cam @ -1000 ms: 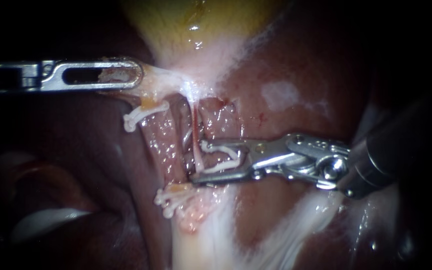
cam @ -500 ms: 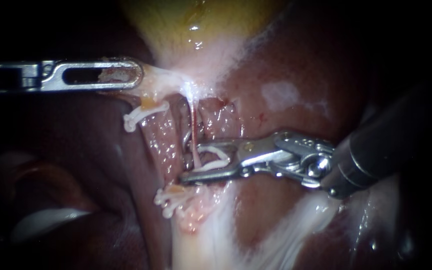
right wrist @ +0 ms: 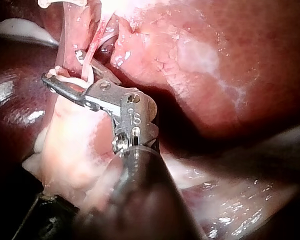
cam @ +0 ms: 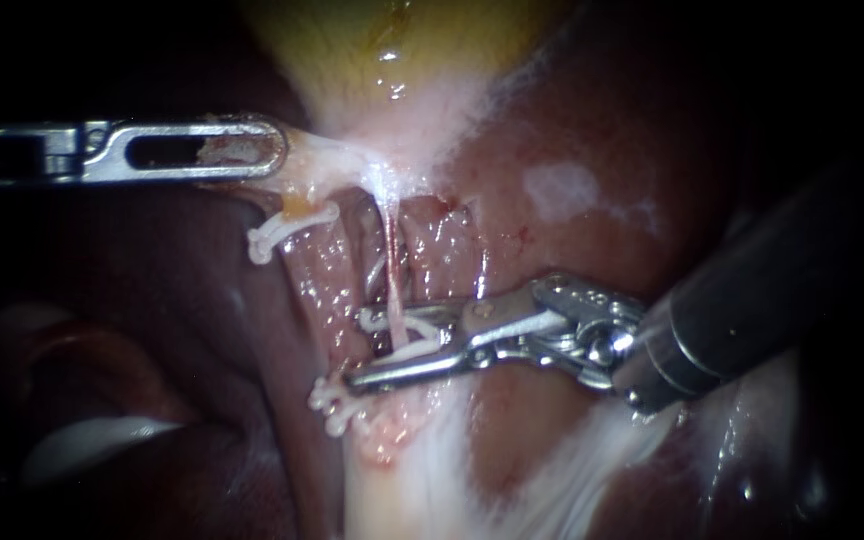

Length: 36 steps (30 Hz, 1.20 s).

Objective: Clipping first clip right tube

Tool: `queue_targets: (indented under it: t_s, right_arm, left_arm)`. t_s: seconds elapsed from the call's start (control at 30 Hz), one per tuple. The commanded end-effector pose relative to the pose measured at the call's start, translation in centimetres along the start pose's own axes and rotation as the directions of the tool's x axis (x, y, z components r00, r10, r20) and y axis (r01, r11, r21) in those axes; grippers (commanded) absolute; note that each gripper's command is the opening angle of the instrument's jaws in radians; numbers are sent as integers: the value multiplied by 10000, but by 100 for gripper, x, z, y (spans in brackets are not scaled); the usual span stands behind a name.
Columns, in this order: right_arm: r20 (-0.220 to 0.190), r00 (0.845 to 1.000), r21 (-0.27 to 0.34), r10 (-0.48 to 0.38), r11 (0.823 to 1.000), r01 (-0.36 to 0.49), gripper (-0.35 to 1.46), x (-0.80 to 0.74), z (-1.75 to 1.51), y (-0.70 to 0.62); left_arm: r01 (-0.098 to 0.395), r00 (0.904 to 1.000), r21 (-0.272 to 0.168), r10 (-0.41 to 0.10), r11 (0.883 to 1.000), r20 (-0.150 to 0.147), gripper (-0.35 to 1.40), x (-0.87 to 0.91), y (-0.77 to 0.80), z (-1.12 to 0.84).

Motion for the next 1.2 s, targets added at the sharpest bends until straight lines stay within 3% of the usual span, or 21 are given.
queue_targets:
  t_s: [0.03,0.3,0.57,0.63,0.77,0.93,1.2]
  right_arm:
    - [-90,9999,93,80,9999,-79,49,1,0,0]
    - [-289,9986,805,452,9958,-427,44,0,7,1]
    - [-386,9976,864,569,9948,-534,29,1,3,5]
    - [-434,9974,759,568,9957,-534,15,0,1,7]
    - [-391,9965,558,743,9958,-721,-35,-1,-7,9]
    - [87,9962,183,868,9960,-869,-35,-2,-12,11]
    - [128,9962,192,860,9961,-863,-35,-3,-12,8]
  left_arm:
    - [4,10000,-6,-4,10000,-2,-35,0,0,0]
    - [4,10000,-9,-4,10000,0,-35,0,0,0]
    - [4,10000,-9,-4,10000,0,-35,0,0,0]
    - [5,10000,-9,-5,10000,0,-35,0,0,0]
    - [5,10000,-9,-5,10000,0,-35,0,0,0]
    - [5,10000,-10,-5,10000,2,-35,0,0,1]
    - [7,10000,-15,-7,10000,6,-35,0,-1,2]
